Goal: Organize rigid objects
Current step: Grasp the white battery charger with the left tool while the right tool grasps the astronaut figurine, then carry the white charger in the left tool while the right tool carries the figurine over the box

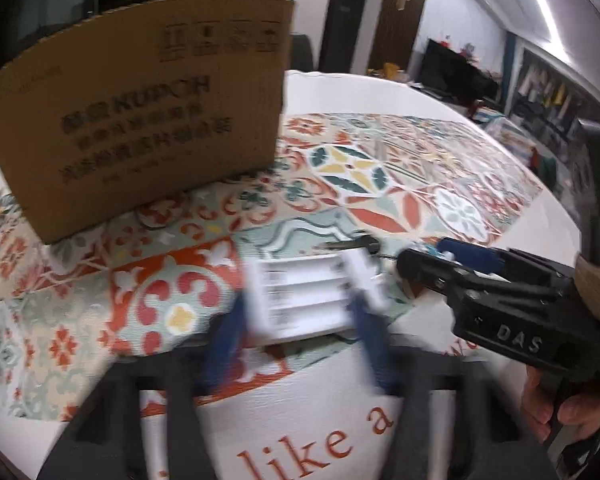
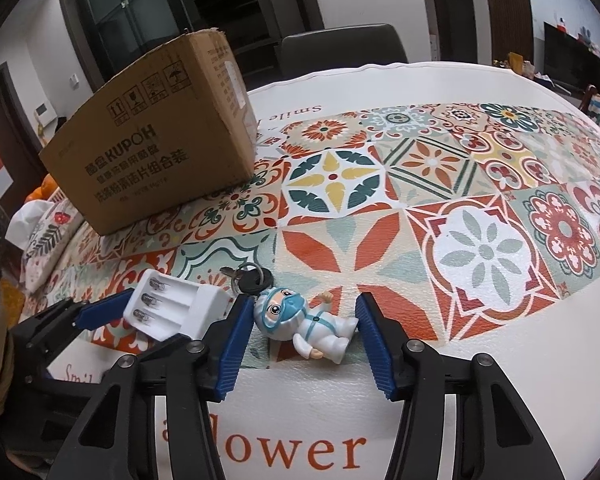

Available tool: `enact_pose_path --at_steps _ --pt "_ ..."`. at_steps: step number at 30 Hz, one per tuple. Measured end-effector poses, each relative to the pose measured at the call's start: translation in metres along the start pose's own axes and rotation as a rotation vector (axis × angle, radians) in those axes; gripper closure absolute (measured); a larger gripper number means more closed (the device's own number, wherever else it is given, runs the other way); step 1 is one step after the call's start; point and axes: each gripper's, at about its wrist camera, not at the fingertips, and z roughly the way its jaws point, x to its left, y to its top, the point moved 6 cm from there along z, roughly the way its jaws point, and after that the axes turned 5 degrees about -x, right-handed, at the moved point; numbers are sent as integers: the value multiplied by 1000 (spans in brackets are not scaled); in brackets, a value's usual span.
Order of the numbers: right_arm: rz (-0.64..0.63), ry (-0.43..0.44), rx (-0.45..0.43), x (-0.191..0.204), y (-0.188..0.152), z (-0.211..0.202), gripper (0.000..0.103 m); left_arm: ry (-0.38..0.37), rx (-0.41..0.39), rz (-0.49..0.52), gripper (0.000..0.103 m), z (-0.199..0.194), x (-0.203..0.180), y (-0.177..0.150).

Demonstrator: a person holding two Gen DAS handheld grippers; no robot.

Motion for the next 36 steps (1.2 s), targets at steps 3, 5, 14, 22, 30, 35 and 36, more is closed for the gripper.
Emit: enact_pose_path --at_steps 3,5,14,22,30,35,36 --pt "-9 -12 -5 1 -1 -3 49 -19 36 3 73 6 2 -4" --pt "-19 -17 -6 4 -2 -3 49 -16 39 -21 64 5 5 -6" --pt "-22 -42 -34 -4 0 -18 49 -31 2 2 33 -2 -14 -1" --pt "-1 -52 -46 -20 3 -26 49 -18 30 -8 25 13 -28 -1" --pt "44 -35 -34 -30 0 -23 49 -5 34 -6 23 24 -32 0" --pt "52 -34 -31 -30 -1 -22 49 -13 23 -6 24 24 -31 1" --pt "52 -36 -32 -30 -1 -23 49 -17 21 -8 24 24 -31 1"
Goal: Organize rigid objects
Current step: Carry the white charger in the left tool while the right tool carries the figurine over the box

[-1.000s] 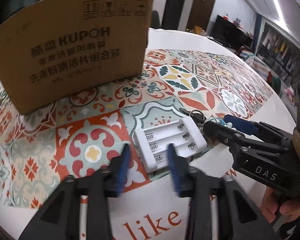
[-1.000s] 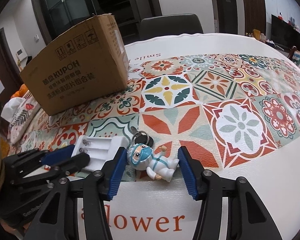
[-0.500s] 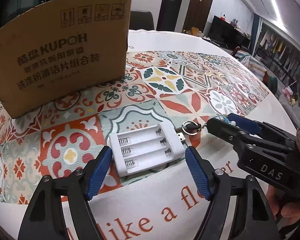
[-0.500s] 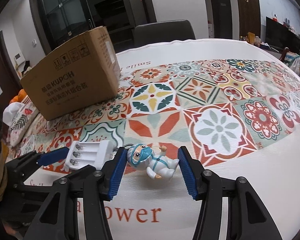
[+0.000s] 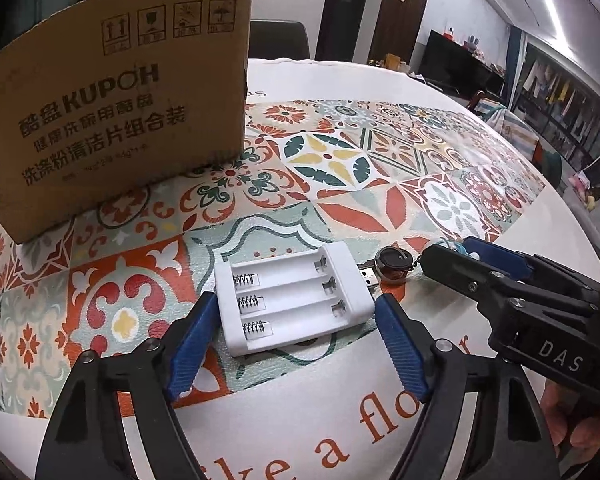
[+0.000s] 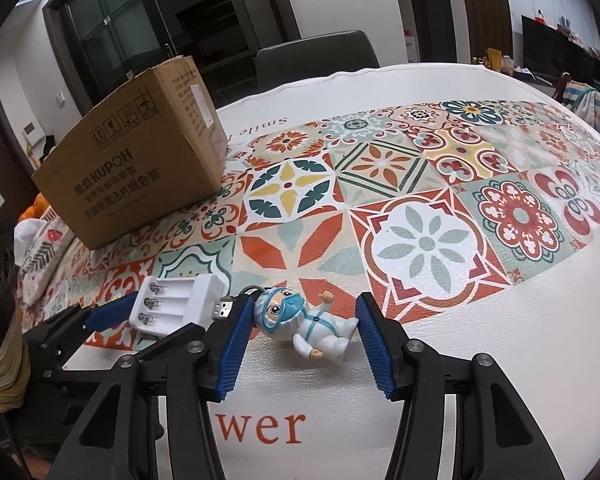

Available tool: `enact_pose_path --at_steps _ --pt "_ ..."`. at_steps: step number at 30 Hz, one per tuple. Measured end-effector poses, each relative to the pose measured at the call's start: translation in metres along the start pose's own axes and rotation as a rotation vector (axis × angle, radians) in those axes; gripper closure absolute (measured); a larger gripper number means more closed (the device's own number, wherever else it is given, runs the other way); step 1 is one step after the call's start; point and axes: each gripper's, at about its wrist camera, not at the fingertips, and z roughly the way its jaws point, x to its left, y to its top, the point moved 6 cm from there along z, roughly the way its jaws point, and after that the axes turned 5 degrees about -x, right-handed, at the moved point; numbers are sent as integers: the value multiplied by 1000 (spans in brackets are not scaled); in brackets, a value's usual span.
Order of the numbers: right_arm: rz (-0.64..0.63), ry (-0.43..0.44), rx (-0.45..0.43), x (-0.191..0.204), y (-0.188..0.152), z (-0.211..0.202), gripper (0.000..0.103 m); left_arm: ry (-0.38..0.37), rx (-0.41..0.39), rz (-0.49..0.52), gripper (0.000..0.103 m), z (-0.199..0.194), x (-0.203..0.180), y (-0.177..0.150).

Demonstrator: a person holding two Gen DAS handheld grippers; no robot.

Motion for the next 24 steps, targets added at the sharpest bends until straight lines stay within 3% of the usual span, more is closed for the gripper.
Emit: enact_pose_path --at_steps 24 --pt "-55 -1 -66 31 20 -20 49 50 -133 -22 25 -50 23 20"
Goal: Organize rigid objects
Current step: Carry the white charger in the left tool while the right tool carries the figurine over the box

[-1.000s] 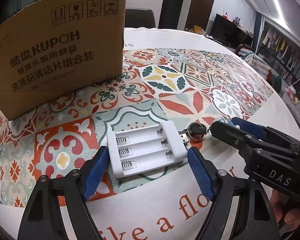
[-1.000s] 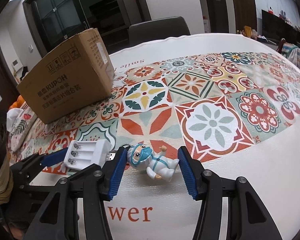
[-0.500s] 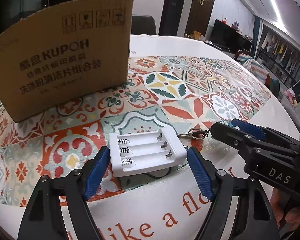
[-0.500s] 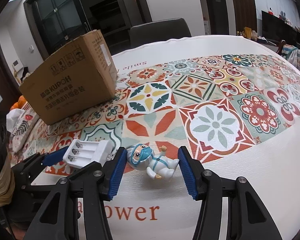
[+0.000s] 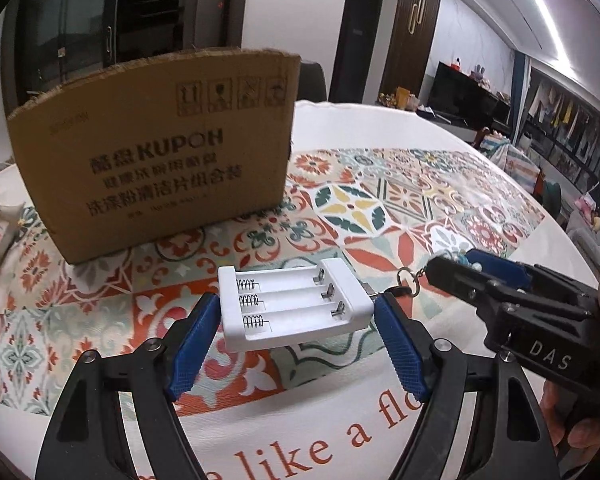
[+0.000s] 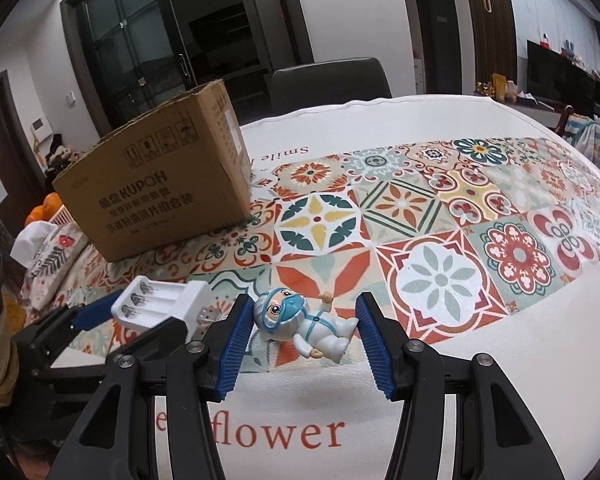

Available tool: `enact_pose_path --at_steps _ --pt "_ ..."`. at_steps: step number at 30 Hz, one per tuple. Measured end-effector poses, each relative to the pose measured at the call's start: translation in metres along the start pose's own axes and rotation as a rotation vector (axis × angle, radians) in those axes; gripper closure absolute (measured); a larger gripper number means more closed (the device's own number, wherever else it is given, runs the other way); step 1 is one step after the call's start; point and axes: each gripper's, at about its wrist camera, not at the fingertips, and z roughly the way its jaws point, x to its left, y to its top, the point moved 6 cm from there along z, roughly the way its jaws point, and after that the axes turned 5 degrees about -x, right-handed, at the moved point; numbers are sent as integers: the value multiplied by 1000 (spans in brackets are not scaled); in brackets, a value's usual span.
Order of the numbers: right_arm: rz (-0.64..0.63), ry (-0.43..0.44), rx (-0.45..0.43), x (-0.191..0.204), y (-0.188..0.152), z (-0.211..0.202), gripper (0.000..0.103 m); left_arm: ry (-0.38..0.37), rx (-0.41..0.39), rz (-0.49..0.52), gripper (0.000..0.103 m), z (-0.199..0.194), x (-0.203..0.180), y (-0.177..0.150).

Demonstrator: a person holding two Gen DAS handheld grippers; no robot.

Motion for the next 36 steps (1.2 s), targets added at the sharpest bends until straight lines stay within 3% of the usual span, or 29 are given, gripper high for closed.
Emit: enact_pose_path --at_steps 36 --pt "-100 86 -210 105 92 -32 49 161 -279 -45 25 -94 88 85"
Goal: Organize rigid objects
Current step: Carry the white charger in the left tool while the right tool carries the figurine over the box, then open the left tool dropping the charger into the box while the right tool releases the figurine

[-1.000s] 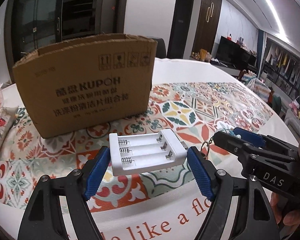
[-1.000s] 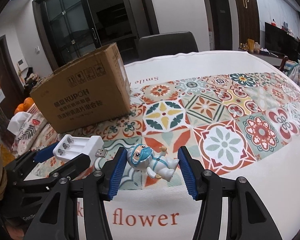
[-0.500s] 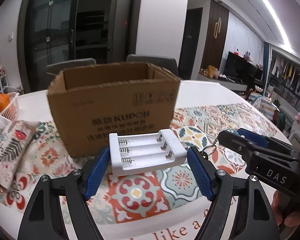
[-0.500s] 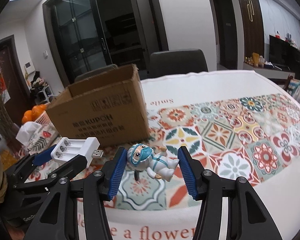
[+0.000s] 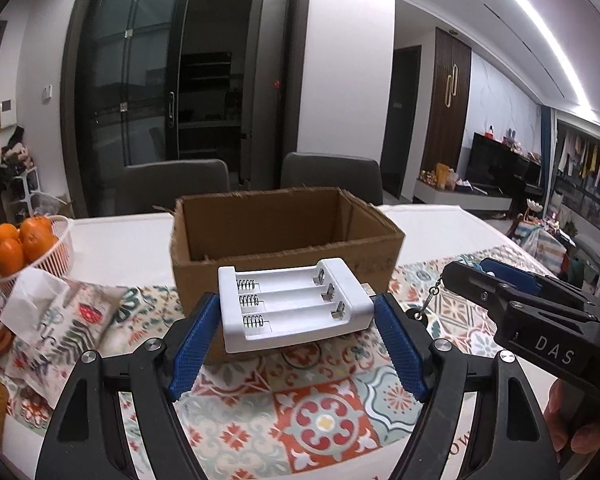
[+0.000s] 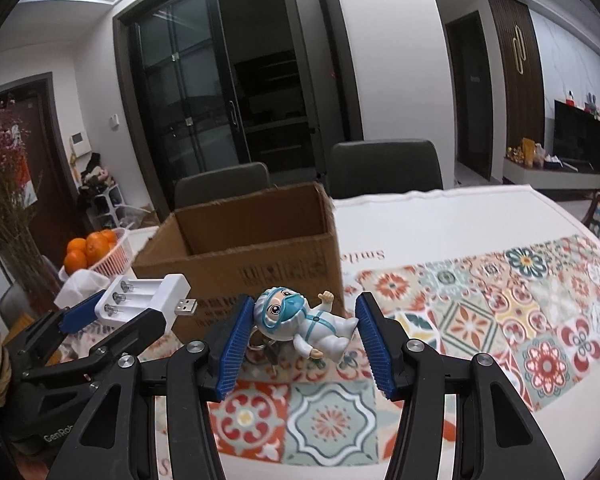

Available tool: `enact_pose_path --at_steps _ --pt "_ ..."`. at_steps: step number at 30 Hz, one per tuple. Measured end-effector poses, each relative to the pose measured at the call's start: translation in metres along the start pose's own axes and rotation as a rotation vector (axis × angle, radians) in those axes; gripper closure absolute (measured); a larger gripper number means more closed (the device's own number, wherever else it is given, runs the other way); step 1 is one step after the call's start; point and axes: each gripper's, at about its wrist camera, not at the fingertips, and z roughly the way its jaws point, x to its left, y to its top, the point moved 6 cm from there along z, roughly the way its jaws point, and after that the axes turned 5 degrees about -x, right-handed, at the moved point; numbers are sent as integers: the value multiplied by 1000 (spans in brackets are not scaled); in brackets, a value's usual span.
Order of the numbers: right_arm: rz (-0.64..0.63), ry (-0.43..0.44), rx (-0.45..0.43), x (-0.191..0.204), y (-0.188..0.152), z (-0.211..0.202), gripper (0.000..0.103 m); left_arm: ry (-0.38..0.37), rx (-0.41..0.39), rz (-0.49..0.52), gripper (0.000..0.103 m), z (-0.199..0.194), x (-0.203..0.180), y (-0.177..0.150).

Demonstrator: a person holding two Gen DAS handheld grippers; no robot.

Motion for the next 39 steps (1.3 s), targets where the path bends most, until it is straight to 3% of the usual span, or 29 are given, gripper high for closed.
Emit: enact_pose_path --at_steps 25,39 --pt "-79 26 -111 45 75 18 49 37 -74 11 25 12 37 66" --pt "-124 27 -120 54 101 48 49 54 -46 17 25 47 52 87"
